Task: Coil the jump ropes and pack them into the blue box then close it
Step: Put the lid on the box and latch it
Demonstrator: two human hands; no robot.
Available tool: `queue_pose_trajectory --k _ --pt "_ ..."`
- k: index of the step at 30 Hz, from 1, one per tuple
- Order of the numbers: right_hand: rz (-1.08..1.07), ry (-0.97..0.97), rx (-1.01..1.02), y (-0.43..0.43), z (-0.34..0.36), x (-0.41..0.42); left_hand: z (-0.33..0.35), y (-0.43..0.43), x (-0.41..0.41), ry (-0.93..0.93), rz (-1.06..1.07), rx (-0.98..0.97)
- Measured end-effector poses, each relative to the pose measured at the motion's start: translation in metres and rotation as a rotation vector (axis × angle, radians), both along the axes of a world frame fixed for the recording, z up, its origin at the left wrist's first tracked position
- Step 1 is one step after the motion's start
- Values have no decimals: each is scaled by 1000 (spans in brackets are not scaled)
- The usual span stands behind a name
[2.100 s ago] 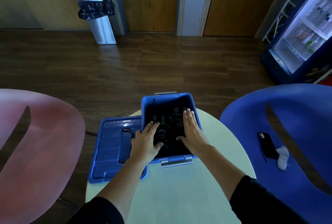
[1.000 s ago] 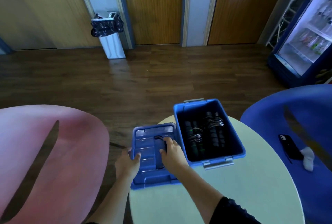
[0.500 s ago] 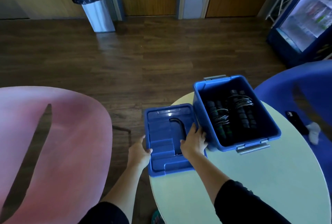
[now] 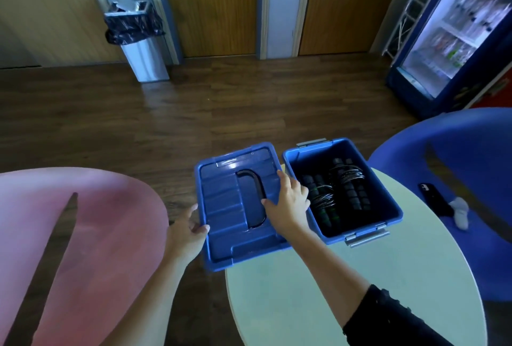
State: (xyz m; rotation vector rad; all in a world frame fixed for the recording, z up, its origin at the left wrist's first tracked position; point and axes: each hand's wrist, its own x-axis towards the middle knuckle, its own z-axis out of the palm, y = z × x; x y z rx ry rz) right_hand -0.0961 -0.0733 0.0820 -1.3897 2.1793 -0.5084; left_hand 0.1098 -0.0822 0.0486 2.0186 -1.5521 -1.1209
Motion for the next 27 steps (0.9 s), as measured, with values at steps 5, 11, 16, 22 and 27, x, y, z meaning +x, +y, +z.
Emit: queue_pose_trajectory --k 5,11,16,22,27 --pt "-106 -31 -70 2 35 -66 37 -6 -60 101 -47 -93" --pt "-157 -16 -22 16 36 -158 42 4 -149 156 -96 -69" --pt "-158 -12 59 19 23 -214 34 21 -210 103 -102 -52" --pt "-45 -11 70 8 8 -233 35 24 -232 -1 -47 -81" --pt "11 9 72 0 2 -241 35 17 -237 -81 -50 -74"
